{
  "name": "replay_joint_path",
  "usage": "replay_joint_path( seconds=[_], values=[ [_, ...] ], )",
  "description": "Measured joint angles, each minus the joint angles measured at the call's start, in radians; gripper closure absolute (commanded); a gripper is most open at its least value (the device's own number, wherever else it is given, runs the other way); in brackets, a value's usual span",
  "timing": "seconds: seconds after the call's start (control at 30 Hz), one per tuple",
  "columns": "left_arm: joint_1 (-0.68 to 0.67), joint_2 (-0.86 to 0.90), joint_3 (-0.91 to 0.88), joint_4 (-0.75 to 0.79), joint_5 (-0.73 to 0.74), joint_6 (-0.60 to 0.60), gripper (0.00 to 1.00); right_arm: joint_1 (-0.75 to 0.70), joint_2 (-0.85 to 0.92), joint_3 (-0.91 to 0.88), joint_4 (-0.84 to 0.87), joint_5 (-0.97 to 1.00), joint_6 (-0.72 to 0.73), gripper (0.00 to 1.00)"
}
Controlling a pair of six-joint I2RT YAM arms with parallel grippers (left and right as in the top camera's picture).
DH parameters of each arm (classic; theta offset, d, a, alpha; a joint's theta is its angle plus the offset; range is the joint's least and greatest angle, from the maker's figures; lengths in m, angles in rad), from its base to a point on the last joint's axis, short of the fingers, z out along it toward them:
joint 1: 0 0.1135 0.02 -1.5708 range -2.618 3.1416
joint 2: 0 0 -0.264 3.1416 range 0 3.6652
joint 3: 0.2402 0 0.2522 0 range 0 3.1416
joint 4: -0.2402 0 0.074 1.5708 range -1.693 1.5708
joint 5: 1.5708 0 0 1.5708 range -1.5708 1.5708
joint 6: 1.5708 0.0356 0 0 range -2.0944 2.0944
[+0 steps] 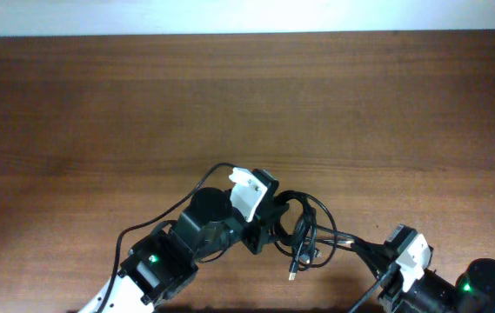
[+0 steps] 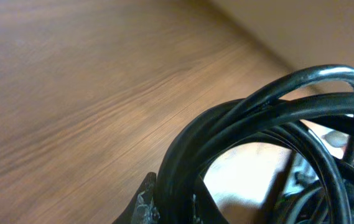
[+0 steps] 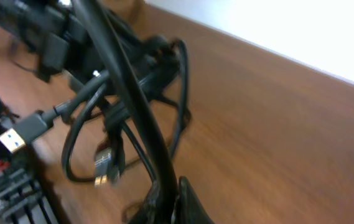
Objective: Untangle cables
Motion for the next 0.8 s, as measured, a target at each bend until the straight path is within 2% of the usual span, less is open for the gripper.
replay_joint_path(
  seconds=[0.3,0.33,0.37,0.4,0.8],
  values=[
    [0.000,-0.022,0.001,-0.156,-0.290,-0.001,1.00,0.000,0.000,0.000,-0.012,0.133,0.003,0.85],
    [0.000,-0.030,0.001,-0.159,-0.308,-0.001,1.00,0.000,0.000,0.000,-0.011,0.134,0.003,0.78],
    [0.000,-0.038,0.001,-0.162,-0.323,-0.001,1.00,0.000,0.000,0.000,-0.012,0.138,0.003,0.61],
    [0.000,-0.047,0.001,-0.166,-0.334,-0.001,1.00,0.000,0.000,0.000,-0.011,0.141,0.007,0.01],
    [0.000,-0.061,0.001,-0.170,-0.374,-0.001,1.00,0.000,0.000,0.000,-0.012,0.147,0.010,0.01]
  ],
)
